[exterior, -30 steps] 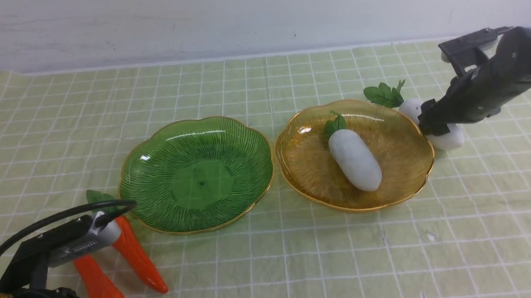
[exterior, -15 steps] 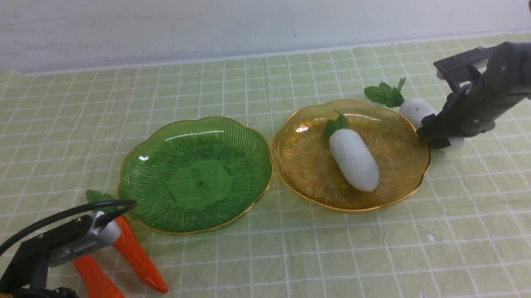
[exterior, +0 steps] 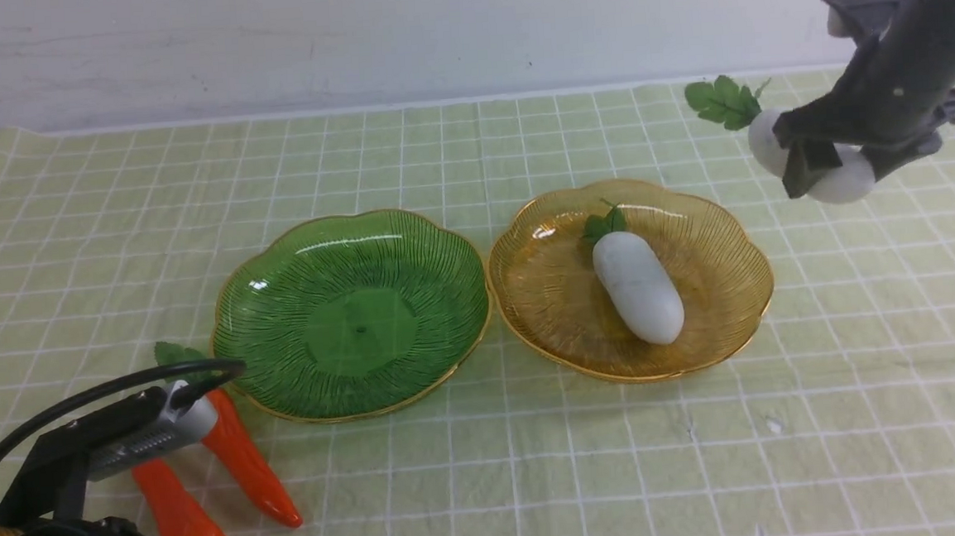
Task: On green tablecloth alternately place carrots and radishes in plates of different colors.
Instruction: 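Place the white radish on the plate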
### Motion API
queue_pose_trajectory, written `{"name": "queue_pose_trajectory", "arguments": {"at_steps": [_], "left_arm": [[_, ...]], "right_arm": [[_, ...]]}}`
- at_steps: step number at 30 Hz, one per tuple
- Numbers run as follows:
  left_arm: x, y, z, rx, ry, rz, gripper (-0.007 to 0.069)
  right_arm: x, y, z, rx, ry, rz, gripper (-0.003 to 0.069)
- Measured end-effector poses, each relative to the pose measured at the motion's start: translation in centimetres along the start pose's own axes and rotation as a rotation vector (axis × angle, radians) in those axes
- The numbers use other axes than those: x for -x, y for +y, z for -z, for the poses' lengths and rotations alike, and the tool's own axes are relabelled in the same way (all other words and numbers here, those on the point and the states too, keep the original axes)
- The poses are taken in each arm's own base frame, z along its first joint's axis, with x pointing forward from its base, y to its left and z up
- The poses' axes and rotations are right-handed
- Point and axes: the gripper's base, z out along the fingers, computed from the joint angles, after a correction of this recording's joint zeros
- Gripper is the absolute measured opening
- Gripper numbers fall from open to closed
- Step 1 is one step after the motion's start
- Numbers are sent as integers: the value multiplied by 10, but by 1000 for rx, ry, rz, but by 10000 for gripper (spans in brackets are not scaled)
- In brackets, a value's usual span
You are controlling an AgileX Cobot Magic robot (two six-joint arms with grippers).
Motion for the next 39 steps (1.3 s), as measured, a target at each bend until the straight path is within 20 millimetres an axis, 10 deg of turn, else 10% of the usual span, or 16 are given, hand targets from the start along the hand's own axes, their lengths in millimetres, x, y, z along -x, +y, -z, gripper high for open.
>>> {"name": "queue_pose_trajectory", "arguments": {"at_steps": [13,18,28,39], "left_arm": [[0,0,0,1,-1,-1,69],[0,1,0,6,-1,-7,152],[12,9,0,97,-123,-50,422],[41,30,-27,236,-224,59,476]], "right_arm": [[-10,39,-47,181,117,9,484],[-13,59,-54,138,149,-2,631],[-56,67,14,114,123,10,687],[-140,65,72,106,131,25,571]]}}
